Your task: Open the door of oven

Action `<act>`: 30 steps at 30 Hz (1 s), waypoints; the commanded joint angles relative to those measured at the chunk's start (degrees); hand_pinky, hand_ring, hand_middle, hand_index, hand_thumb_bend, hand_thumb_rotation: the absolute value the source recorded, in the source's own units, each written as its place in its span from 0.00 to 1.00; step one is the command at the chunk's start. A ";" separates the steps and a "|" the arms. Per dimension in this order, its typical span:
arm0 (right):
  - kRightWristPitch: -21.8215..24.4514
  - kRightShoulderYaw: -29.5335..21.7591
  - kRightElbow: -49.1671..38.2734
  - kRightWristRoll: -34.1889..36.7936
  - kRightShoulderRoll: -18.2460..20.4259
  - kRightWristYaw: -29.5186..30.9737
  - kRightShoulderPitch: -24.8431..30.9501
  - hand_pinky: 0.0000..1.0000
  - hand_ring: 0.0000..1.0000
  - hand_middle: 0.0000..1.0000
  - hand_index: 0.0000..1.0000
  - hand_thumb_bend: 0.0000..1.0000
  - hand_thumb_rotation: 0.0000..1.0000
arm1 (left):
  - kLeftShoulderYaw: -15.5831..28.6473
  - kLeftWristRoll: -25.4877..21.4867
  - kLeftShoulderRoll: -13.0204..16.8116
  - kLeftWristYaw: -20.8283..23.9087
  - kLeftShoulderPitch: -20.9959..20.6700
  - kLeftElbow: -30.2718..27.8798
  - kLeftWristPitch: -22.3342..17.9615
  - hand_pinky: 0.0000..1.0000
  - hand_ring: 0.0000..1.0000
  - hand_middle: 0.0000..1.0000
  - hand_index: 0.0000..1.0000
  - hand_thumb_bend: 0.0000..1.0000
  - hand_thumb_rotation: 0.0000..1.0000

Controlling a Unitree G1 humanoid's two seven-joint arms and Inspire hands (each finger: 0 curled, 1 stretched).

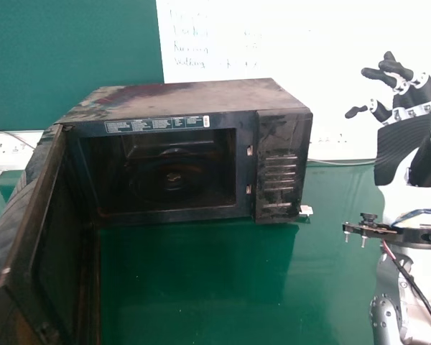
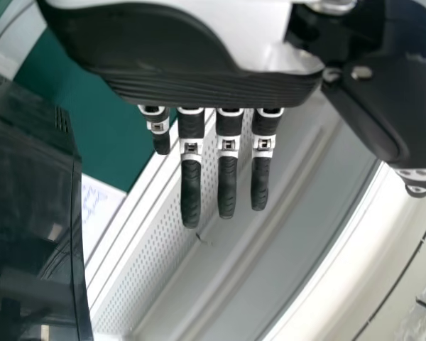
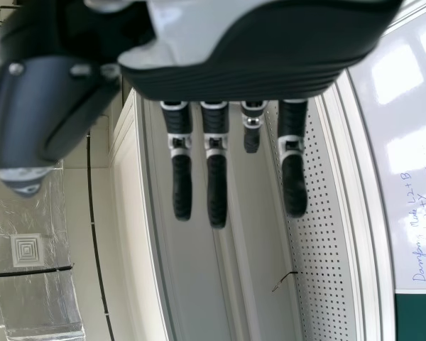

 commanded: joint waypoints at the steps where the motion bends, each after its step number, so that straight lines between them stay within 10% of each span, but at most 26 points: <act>1: -0.10 -0.23 -0.60 0.31 -0.56 0.24 0.26 0.46 0.59 0.71 0.74 1.00 1.00 | -0.75 -0.92 0.55 -0.29 -1.16 -0.96 0.51 0.33 0.45 0.56 0.60 0.98 0.44; 30: 2.91 -0.30 -4.89 0.20 -1.74 -0.16 2.68 0.46 0.60 0.72 0.74 1.00 1.00 | -3.38 -2.53 -2.50 -0.87 -4.00 -11.01 -2.12 0.29 0.36 0.48 0.55 1.00 0.50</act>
